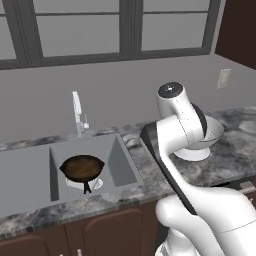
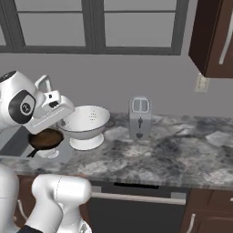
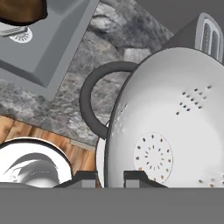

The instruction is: Pick the colander and pan and place them in the sink. Then turn on the water.

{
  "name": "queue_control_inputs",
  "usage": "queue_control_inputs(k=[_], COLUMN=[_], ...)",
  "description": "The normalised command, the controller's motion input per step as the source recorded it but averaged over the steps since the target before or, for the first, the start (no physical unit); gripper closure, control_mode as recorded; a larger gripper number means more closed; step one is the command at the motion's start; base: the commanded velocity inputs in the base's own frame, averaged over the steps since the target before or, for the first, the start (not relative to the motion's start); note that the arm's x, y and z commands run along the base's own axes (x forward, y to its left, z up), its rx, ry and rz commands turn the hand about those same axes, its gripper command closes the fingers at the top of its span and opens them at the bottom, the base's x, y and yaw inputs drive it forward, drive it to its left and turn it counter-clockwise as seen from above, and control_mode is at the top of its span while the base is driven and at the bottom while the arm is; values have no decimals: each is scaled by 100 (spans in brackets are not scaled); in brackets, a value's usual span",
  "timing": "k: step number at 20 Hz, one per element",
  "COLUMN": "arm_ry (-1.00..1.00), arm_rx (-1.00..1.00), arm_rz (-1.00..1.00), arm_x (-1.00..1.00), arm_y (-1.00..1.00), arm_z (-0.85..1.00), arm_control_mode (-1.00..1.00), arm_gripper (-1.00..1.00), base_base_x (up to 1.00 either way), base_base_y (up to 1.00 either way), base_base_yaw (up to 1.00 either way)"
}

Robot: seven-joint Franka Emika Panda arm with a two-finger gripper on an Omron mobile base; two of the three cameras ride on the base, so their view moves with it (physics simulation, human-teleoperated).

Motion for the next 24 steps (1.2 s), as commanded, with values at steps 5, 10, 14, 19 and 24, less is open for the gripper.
queue_control_inputs(k=[5,10,14,19,24], arm_ry=[0,0,0,0,0], arm_rx=[0,0,0,0,0], arm_rz=[0,0,0,0,0], arm_x=[0,0,0,0,0], arm_y=[0,0,0,0,0], arm_z=[0,0,0,0,0], arm_control_mode=[100,100,100,100,100], arm_gripper=[100,100,100,100,100], base_base_x=[44,47,45,16,0], base_base_y=[-21,-24,-23,-4,0], base_base_yaw=[0,0,0,0,0])
